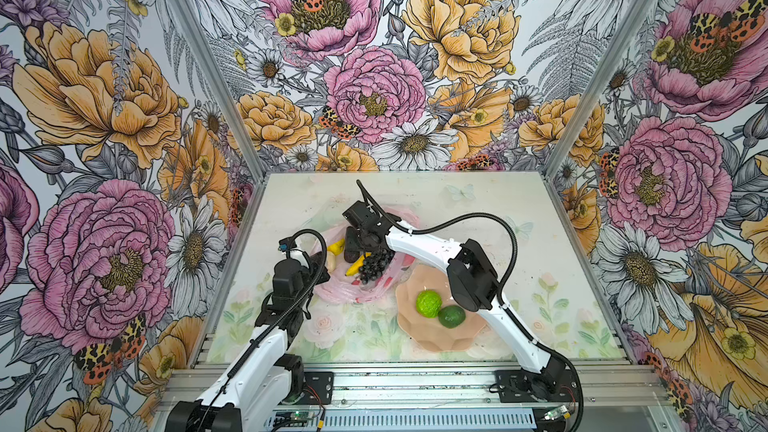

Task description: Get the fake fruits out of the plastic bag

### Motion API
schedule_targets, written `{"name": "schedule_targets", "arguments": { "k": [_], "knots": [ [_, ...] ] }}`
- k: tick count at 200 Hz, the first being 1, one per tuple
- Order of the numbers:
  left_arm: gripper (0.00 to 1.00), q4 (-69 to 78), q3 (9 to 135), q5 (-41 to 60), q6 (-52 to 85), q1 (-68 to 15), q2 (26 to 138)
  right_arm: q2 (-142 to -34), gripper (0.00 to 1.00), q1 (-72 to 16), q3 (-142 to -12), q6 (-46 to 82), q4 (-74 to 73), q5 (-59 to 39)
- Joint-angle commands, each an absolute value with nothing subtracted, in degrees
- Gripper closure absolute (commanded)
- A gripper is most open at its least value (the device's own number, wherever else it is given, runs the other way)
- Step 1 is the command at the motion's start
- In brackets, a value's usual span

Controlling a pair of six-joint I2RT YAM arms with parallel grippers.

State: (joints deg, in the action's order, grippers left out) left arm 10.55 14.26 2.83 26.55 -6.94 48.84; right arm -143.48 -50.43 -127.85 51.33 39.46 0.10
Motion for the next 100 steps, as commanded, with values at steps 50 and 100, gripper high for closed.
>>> {"name": "schedule_targets", "arguments": {
  "k": [50,100],
  "knots": [
    [1.00,11.45,13.49,2.22,25.38,-6.37,47.90,-140.17,0.44,-51.79,-124.39,50.19,38.11,3.29],
    [1.00,11.48,13.48,2.22,25.40,-6.35,47.81,-142.64,0.43,-52.21,-123.88,50.97,38.10,2.11]
  ]
}}
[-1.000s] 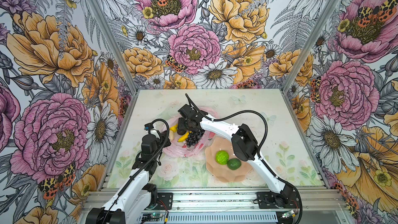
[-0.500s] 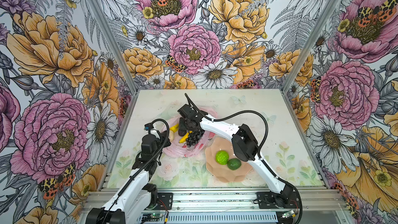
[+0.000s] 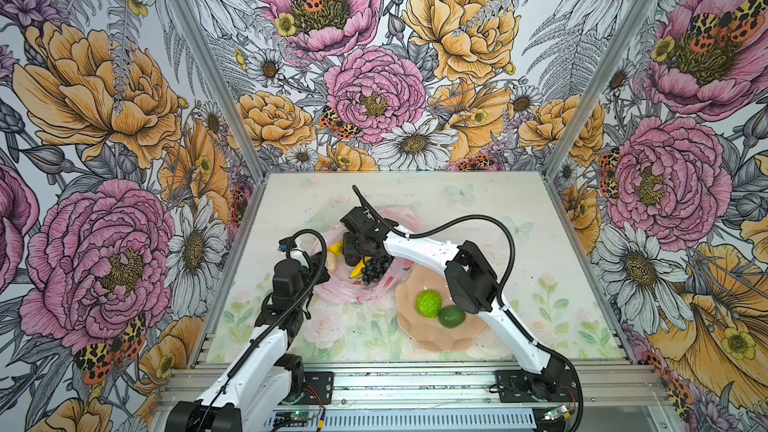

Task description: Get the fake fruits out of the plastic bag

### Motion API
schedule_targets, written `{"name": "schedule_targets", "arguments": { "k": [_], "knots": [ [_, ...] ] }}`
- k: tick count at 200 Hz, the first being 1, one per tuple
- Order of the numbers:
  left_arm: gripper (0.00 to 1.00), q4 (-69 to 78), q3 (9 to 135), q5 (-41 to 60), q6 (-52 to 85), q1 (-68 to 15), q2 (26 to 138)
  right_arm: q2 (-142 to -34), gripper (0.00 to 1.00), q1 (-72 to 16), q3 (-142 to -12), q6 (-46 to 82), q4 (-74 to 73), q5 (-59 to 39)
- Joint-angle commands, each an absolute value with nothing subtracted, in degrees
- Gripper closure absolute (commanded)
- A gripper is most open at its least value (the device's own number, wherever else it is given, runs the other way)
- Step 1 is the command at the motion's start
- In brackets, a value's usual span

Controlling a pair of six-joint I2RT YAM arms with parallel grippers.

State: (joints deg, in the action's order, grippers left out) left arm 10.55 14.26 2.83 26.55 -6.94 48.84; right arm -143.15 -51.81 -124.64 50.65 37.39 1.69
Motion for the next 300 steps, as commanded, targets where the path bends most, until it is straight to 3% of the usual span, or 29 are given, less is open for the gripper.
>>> {"name": "schedule_targets", "arguments": {
  "k": [1,101,187,300],
  "knots": [
    [1.00,11.45,13.51,2.21,25.36,-6.38,47.81,-142.60,0.43,-52.21,-123.90,50.97,38.08,2.11],
    [1.00,11.38,13.39,2.12,25.39,-6.41,47.72,-136.73,0.66,-52.43,-124.28,48.68,37.97,4.35],
    [1.00,11.51,13.36,2.07,25.40,-6.35,47.94,-127.79,0.68,-54.51,-116.62,46.03,37.38,6.50],
    [1.00,11.61,13.47,2.37,25.39,-6.41,48.14,-102.39,0.68,-53.00,-85.99,43.20,36.20,13.57]
  ]
}}
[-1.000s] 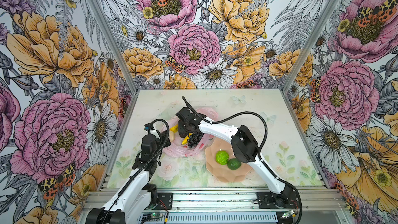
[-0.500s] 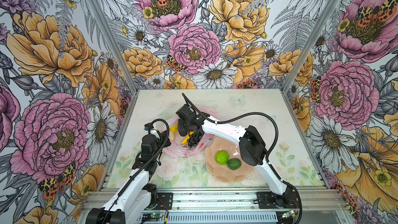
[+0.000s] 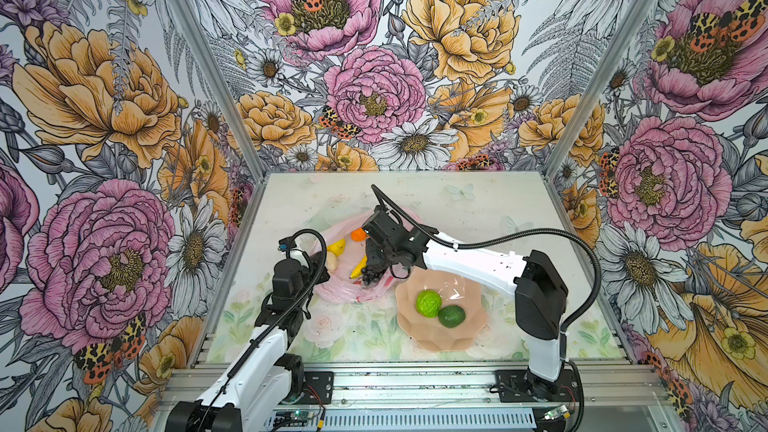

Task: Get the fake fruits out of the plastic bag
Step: 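Lift the dark avocado with the right gripper and carry it over the peach bowl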

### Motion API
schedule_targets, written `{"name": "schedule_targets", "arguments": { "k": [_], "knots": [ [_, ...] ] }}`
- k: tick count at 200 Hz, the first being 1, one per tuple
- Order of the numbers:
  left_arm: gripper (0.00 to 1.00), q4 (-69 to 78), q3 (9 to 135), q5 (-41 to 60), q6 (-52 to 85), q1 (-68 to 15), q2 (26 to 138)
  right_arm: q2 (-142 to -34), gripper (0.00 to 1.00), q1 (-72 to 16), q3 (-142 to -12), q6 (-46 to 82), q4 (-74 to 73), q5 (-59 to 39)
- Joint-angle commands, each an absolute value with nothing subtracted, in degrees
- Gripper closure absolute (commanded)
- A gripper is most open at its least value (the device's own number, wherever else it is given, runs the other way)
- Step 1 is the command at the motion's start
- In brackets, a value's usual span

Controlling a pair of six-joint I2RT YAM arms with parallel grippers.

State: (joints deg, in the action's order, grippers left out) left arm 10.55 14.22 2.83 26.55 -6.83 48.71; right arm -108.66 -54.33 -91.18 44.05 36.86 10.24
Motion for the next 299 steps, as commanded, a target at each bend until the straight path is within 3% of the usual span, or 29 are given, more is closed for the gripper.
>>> {"name": "schedule_targets", "arguments": {
  "k": [1,76,155,299],
  "knots": [
    [1.00,11.60,13.46,2.42,25.39,-6.33,48.20,-102.26,0.68,-52.95,-85.66,43.18,36.21,13.60],
    [1.00,11.78,13.51,2.44,25.31,-6.38,48.47,-85.86,0.70,-49.58,-66.41,39.82,36.53,12.95],
    [1.00,11.78,13.59,2.40,25.25,-6.42,48.60,-77.35,0.71,-48.03,-56.27,32.69,37.18,12.76],
    [1.00,11.87,13.61,2.37,25.30,-6.49,48.69,-78.50,0.72,-47.38,-51.19,19.14,36.15,16.92]
  ]
}}
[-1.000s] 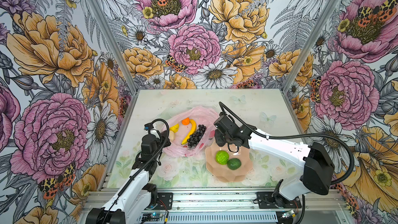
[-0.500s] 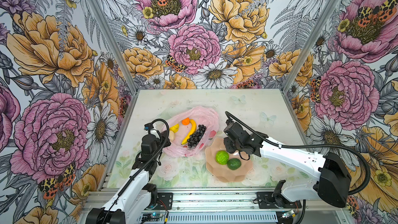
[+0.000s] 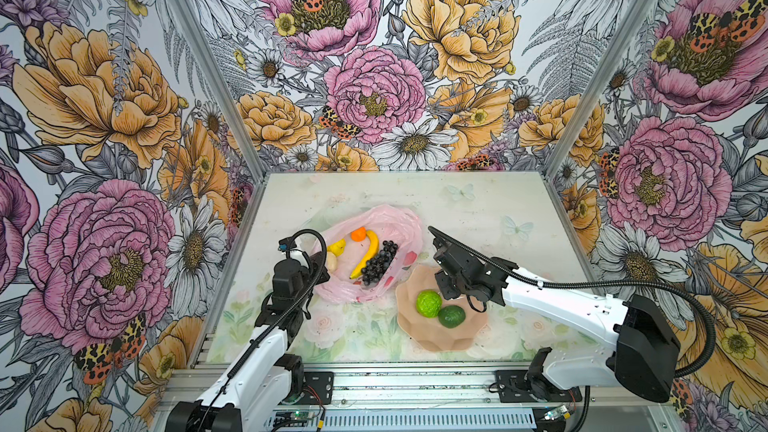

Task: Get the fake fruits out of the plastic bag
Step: 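Lift the dark avocado with the right gripper and carry it over the peach bowl, then lower the avocado into the bowl and open the right gripper, then raise the right gripper and move it back over the bag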

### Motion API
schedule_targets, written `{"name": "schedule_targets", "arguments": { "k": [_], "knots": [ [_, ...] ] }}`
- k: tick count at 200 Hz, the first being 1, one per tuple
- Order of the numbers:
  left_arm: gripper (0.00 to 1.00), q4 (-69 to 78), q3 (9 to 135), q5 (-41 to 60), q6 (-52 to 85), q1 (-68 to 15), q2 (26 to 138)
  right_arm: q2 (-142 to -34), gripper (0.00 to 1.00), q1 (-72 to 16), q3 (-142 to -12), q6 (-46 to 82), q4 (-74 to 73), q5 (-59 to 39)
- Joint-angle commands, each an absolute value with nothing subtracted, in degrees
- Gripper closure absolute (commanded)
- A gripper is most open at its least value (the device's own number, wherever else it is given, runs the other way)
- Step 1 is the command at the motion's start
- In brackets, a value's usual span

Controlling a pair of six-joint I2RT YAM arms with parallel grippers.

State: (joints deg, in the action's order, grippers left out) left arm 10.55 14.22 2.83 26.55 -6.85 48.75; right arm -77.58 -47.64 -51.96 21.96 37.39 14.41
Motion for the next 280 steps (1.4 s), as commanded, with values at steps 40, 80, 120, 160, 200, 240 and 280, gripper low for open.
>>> {"name": "schedule_targets", "arguments": {
  "k": [40,80,120,160,200,240,280],
  "knots": [
    [1.00,11.95,13.57,2.41,25.27,-6.50,48.87,-80.45,0.72,-47.33,-50.86,18.82,33.65,16.50],
    [1.00,11.87,13.54,2.43,25.31,-6.49,48.78,-82.48,0.71,-47.37,-50.81,19.30,31.93,15.87],
    [1.00,11.87,13.61,2.46,25.22,-6.42,48.78,-82.88,0.65,-47.37,-50.27,20.26,30.76,15.35],
    [1.00,11.87,13.54,2.39,25.20,-6.43,48.69,-82.71,0.60,-47.36,-49.67,21.04,30.52,15.14],
    [1.00,11.87,13.55,2.42,25.22,-6.49,48.69,-82.62,0.55,-47.33,-49.15,22.34,30.28,15.05],
    [1.00,11.95,13.62,2.39,25.18,-6.49,48.78,-82.46,0.49,-47.29,-49.57,23.08,30.32,14.79],
    [1.00,11.95,13.59,2.51,25.22,-6.50,48.78,-81.46,0.43,-47.29,-49.63,23.48,30.41,14.84]
  ]
}}
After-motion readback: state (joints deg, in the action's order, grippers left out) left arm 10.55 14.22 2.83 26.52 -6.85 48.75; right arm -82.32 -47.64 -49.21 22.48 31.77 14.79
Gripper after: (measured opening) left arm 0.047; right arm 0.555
